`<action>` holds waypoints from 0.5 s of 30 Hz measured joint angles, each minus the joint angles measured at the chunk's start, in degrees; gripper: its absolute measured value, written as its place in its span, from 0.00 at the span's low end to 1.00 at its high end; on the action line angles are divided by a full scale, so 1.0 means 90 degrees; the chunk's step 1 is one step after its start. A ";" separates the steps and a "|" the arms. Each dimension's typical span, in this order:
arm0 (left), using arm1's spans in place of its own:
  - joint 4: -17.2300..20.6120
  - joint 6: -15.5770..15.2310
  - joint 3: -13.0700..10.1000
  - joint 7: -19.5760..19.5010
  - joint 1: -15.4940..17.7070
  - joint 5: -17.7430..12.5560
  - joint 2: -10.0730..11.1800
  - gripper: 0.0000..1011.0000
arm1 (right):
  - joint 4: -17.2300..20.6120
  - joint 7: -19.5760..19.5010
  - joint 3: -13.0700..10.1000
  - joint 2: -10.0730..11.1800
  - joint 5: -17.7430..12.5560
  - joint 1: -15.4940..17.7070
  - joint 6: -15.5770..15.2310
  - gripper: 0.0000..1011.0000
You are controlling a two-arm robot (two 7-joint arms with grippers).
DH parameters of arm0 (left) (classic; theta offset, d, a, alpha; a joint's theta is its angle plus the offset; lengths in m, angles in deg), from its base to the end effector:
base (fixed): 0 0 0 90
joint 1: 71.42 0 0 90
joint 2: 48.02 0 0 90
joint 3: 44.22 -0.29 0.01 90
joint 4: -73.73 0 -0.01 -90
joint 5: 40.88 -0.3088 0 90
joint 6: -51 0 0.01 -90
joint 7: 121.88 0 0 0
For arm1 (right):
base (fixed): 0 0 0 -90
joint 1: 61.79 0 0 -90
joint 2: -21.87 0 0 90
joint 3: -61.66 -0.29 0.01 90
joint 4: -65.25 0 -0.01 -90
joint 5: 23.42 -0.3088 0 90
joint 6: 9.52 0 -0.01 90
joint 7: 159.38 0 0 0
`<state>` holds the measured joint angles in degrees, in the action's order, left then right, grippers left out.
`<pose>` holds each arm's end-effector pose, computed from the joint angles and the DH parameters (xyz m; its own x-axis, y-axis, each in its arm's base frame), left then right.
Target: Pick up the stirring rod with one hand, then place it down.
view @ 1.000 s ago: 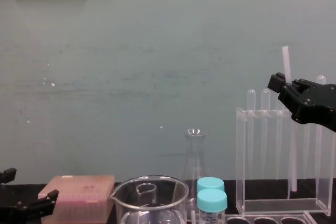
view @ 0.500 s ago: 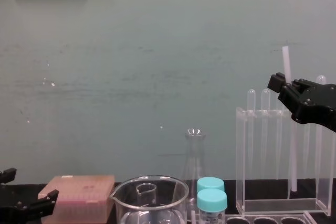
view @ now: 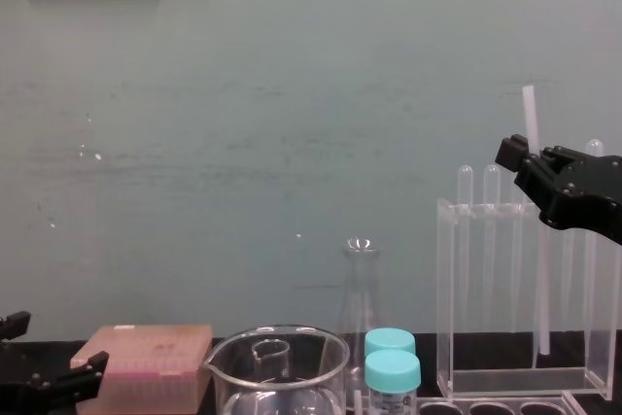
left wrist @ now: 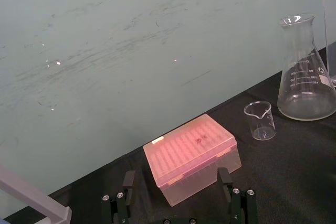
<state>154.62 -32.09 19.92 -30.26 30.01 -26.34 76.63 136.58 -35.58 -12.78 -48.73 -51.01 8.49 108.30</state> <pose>0.3581 0.0828 -0.3023 0.2922 0.8802 0.3739 -0.9553 0.2872 0.0704 0.4163 -0.0557 -0.2773 0.6109 -0.7741 0.1660 0.6810 0.6208 0.3885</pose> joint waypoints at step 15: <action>0.0000 0.0000 0.0000 0.0000 0.0000 0.0000 0.0000 0.99 | 0.0000 0.0000 0.0000 0.0000 0.0000 0.0000 0.0000 0.07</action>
<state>154.63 -32.09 19.92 -30.26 30.01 -26.33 76.63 136.58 -35.59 -12.78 -48.73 -51.01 8.49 108.30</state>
